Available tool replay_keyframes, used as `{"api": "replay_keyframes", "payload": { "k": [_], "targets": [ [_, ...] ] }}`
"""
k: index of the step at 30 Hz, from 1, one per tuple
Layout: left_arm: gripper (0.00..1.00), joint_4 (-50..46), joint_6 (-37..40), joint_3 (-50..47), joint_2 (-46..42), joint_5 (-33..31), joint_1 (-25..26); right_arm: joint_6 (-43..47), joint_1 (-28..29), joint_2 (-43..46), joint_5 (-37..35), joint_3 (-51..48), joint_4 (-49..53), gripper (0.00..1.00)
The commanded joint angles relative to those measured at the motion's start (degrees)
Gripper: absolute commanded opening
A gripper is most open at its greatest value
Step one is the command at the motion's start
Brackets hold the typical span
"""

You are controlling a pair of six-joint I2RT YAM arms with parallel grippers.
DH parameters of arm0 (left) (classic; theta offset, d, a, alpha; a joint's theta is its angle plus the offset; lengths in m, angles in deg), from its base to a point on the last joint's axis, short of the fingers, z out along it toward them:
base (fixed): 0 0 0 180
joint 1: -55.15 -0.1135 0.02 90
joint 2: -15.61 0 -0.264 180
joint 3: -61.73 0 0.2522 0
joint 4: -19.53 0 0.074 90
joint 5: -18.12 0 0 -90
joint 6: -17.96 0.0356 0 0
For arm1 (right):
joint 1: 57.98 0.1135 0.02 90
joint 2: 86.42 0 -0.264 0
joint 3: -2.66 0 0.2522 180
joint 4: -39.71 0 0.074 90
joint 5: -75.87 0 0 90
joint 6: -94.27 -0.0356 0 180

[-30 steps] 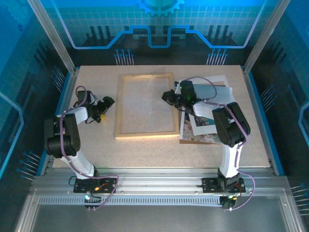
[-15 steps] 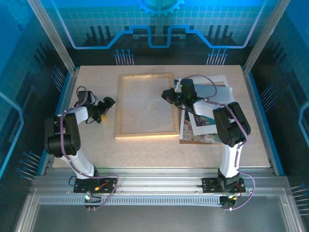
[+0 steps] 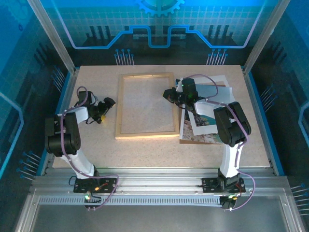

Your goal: Put the photo into the frame

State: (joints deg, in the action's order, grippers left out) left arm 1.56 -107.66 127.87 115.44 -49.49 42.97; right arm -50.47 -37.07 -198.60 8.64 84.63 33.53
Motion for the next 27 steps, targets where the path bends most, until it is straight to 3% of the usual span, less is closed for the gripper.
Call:
{"api": "replay_keyframes", "payload": {
  "k": [1,17,27],
  "targets": [
    [0.99,-1.41,1.58,1.80,0.71,1.47,0.41,1.59,-0.85,0.63,1.03,0.21,0.47,0.00],
    [0.99,-1.77,1.83,2.11,1.00,1.73,0.50,3.03,-1.84,1.59,1.83,0.45,3.14,0.00],
    [0.99,-2.05,1.87,2.64,1.24,1.76,0.67,1.44,-1.33,0.31,2.81,-1.30,-4.13,0.00]
  ]
}}
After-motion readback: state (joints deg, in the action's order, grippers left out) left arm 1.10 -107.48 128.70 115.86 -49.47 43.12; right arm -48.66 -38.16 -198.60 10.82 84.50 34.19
